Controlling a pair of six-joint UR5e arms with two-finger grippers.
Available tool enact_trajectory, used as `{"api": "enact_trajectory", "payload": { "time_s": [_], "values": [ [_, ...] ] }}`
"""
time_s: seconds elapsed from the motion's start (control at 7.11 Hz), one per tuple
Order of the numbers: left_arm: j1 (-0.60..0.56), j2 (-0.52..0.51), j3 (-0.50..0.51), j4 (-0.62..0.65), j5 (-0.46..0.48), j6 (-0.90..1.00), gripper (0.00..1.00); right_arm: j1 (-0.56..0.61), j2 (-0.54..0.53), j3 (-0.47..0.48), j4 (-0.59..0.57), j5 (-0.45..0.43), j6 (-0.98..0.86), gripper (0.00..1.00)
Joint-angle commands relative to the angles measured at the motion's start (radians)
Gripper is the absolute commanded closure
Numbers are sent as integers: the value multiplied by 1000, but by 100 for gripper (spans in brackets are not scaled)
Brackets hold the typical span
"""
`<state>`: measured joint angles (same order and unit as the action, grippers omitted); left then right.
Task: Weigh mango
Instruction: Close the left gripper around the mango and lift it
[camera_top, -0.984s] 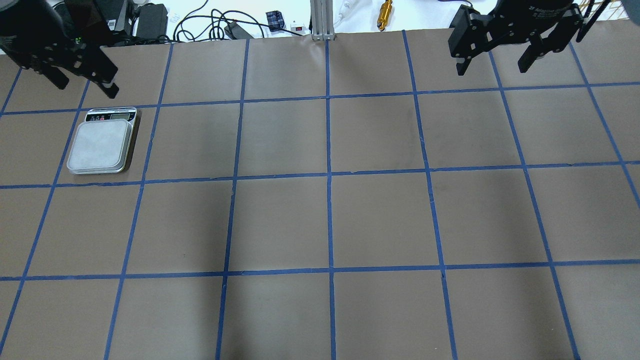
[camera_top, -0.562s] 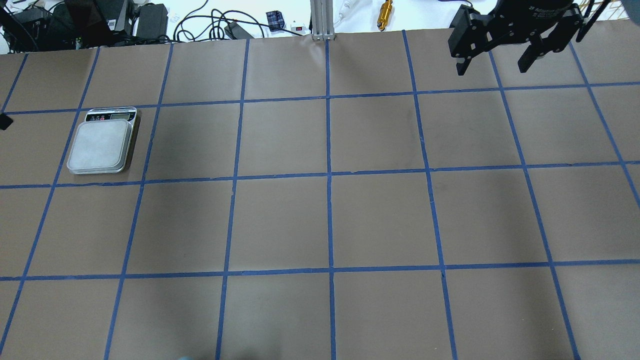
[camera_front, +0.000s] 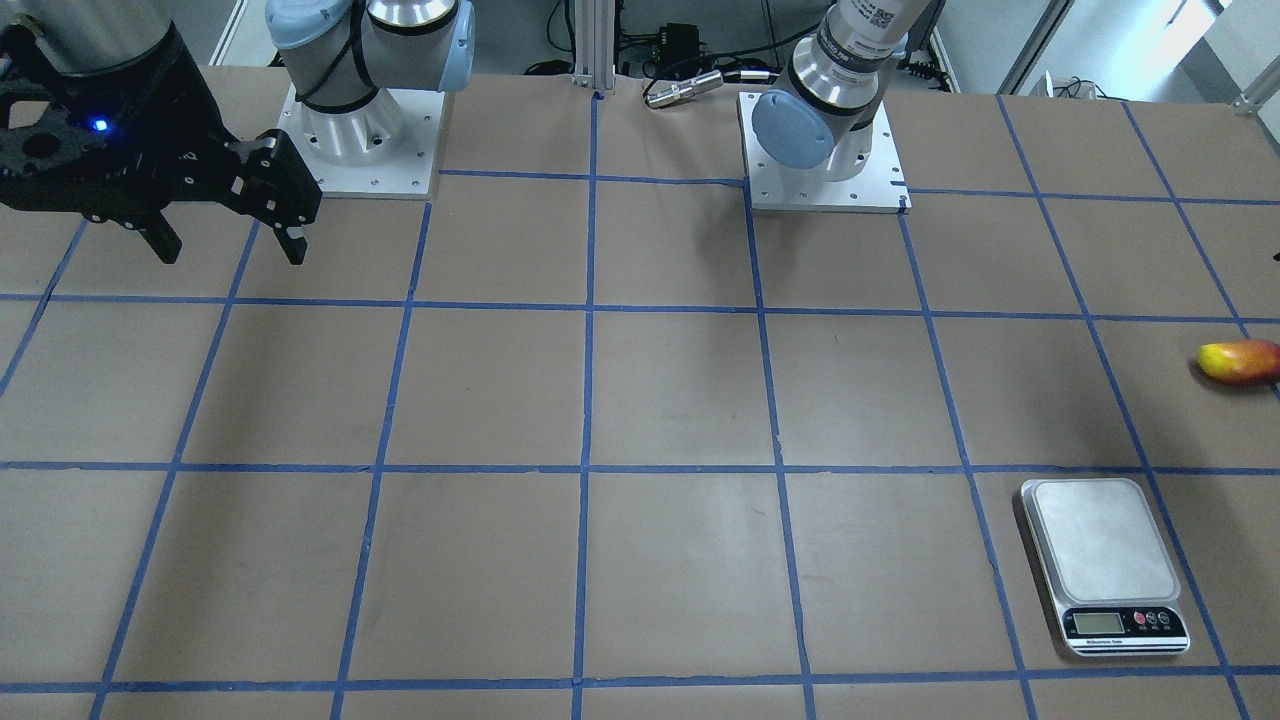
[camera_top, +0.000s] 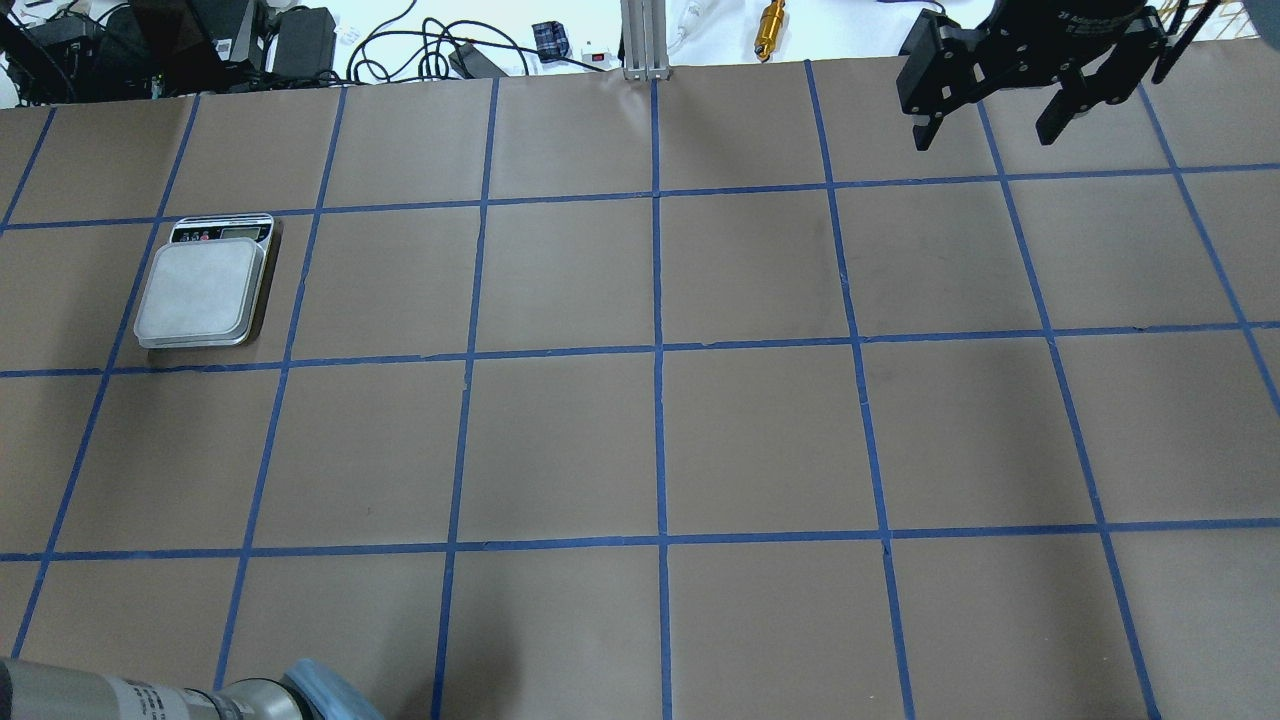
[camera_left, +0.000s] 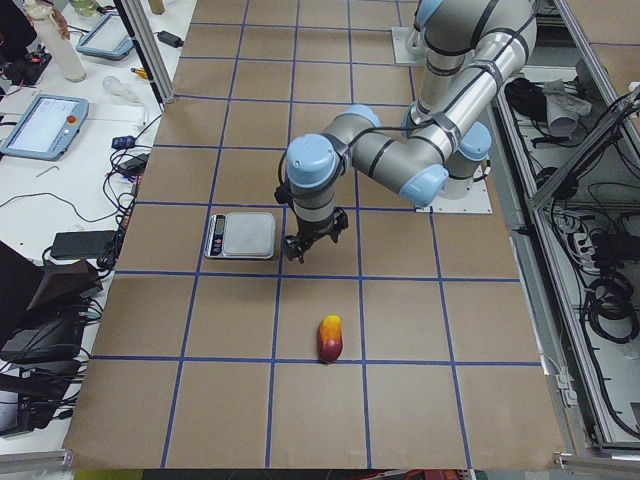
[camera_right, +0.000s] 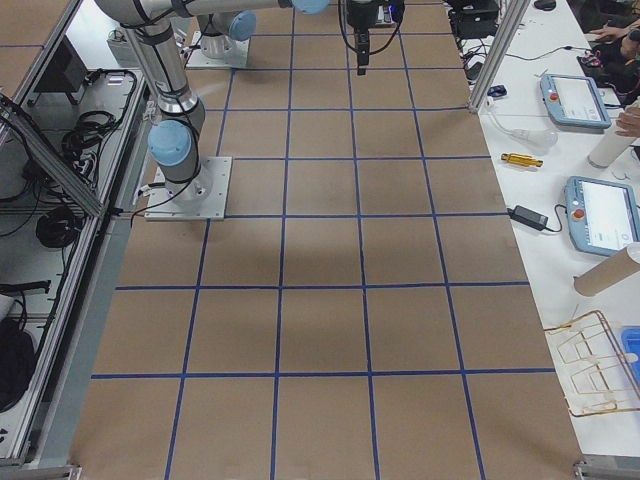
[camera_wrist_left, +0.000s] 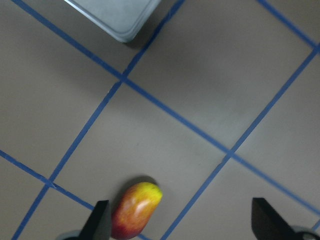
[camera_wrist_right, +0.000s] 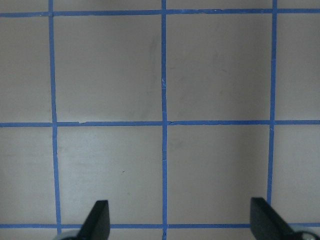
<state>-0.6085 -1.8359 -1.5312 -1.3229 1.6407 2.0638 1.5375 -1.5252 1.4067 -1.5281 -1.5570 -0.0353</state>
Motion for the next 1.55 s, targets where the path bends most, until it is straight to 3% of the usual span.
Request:
{"api": "enact_trajectory", "payload": {
  "time_s": [0.0, 0.42, 1.12, 1.27, 1.41],
  "values": [
    [106, -148, -27, 182, -5, 355, 0, 1, 0, 0, -1, 0, 0, 0],
    [162, -288, 8, 261, -28, 539, 0, 0, -1, 0, 0, 0, 0, 0],
    [173, -352, 8, 312, -85, 605, 0, 1, 0, 0, 0, 0, 0, 0],
    [173, -356, 5, 312, -110, 605, 4, 1, 0, 0, 0, 0, 0, 0],
    [173, -359, 3, 312, -110, 601, 16, 1, 0, 0, 0, 0, 0, 0]
  ]
}}
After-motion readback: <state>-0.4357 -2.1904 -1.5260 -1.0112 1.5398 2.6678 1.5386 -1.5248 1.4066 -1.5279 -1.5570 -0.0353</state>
